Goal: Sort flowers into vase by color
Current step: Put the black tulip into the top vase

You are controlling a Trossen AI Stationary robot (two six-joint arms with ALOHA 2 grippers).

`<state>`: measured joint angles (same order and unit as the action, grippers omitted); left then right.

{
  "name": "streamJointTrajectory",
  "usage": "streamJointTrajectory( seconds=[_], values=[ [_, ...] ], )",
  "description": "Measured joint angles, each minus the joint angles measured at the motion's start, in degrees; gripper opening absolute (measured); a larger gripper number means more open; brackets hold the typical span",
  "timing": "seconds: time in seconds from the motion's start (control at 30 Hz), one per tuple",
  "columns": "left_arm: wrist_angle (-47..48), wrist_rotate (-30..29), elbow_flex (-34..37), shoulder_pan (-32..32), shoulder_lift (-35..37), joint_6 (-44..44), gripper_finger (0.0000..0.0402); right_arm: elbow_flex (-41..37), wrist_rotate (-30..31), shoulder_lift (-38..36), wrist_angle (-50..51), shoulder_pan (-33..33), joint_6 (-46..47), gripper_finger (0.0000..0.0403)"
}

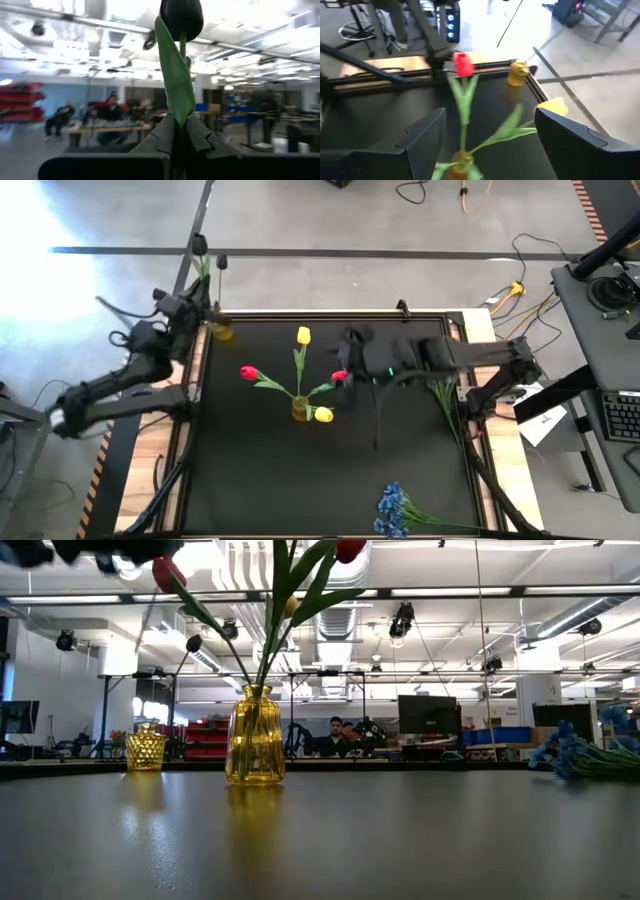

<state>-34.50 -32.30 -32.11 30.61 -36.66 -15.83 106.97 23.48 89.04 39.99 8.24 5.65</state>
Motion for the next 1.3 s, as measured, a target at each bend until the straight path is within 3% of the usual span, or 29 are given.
streamJointTrajectory(
  seconds=[0.17,0.23,0.37,0.6,0.97,1.13,1.3],
  values=[
    [-7.93,11.37,6.28,19.94,-6.32,13.22,0.0000,1.58,-4.19,0.00,-0.31,-6.96,-3.04,0.0297],
    [-14.88,14.12,7.86,24.07,-9.76,12.41,0.0000,1.87,-4.48,0.00,-0.21,-9.03,-4.39,0.0297],
    [-23.67,16.82,8.70,23.51,-16.86,8.74,0.0000,2.16,-4.64,0.00,-0.74,-12.19,-6.23,0.0297],
    [-30.12,8.96,6.64,23.90,-27.07,-2.44,0.0000,2.16,-5.93,0.00,-1.32,-14.02,-6.03,0.0297],
    [-47.60,6.61,4.34,26.93,-44.12,-3.36,0.0000,2.15,-5.94,0.00,-0.21,-14.02,-5.64,0.0297],
    [-53.09,1.25,4.97,27.00,-47.20,-7.21,0.0000,2.15,-5.53,-0.05,1.88,-14.04,-5.64,0.0297],
    [-52.25,-0.23,5.68,27.03,-46.16,-7.63,0.0000,2.15,-5.48,-0.07,1.77,-14.63,-5.72,0.0297]
  ],
)
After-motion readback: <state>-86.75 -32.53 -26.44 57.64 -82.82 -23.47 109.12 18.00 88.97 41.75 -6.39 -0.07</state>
